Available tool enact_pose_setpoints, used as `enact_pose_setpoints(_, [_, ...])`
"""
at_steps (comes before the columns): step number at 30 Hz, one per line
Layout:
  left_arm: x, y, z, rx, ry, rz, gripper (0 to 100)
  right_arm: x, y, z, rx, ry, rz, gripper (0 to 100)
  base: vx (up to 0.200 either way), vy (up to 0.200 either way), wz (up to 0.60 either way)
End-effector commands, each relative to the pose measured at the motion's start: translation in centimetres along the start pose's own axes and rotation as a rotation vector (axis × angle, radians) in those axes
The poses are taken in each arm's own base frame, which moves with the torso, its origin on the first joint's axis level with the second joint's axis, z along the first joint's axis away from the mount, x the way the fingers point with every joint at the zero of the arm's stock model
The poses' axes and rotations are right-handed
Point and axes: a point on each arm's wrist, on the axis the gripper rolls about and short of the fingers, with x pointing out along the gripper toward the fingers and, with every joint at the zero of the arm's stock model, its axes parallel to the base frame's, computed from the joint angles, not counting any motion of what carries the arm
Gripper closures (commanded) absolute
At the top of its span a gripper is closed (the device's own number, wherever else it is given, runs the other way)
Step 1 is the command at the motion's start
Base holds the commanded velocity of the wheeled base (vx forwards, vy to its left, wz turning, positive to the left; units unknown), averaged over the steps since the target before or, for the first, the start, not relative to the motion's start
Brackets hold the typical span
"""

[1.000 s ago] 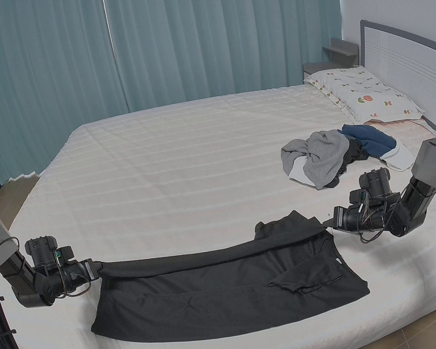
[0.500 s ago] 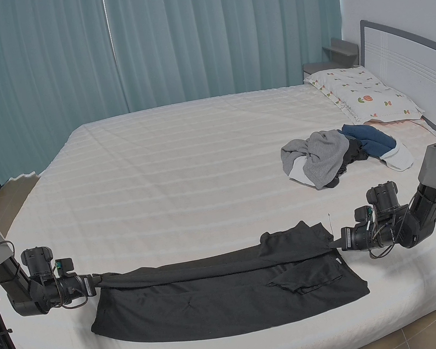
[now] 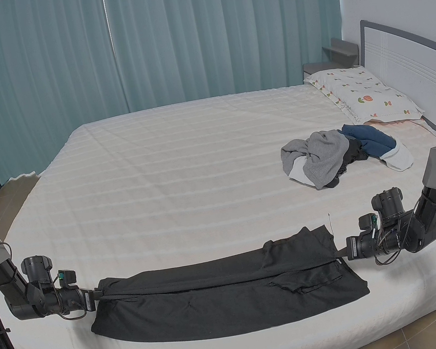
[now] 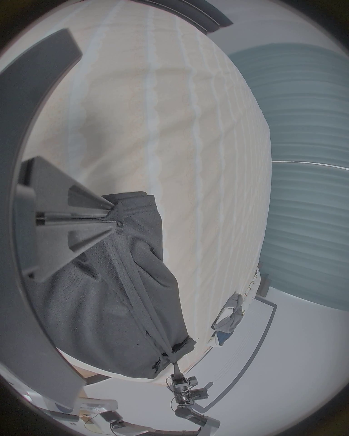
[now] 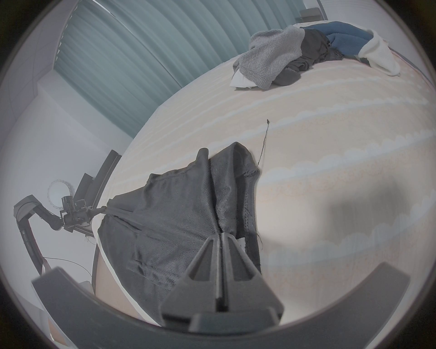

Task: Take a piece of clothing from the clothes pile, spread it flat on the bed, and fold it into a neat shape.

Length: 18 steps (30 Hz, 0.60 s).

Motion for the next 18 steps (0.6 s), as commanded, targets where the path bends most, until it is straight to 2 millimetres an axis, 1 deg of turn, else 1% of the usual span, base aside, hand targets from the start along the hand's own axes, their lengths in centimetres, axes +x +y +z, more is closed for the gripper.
enact_pose_setpoints(1, [0.0,0.1,-0.2,-0.004,0.004,0.001,100,0.1,-0.2,-0.4,0.006,0.013,-0.004,100,0.000,0.000,0.00])
enact_pose_setpoints(6, [0.0,0.1,-0.2,-0.004,0.005,0.001,100,0.4,-0.3,-0.6,0.008,0.023,-0.004,100,0.000,0.000,0.00])
enact_pose_setpoints(7, [0.0,0.1,-0.2,-0.002,0.005,0.001,0,0.5,-0.3,-0.6,0.008,0.023,-0.004,0,0.000,0.000,0.00])
enact_pose_setpoints(10, [0.0,0.2,-0.1,-0.003,0.002,0.001,0,0.4,-0.2,-0.3,0.006,0.010,0.004,0,0.000,0.000,0.00])
enact_pose_setpoints(15, [-0.4,0.5,0.1,-0.008,-0.012,0.006,0,-0.6,0.3,1.2,0.016,-0.044,0.032,0,0.000,0.000,0.00])
enact_pose_setpoints(18, [-0.8,0.8,0.3,-0.021,-0.036,-0.025,0,-0.9,0.5,1.9,0.063,-0.064,0.056,0,0.000,0.000,0.00])
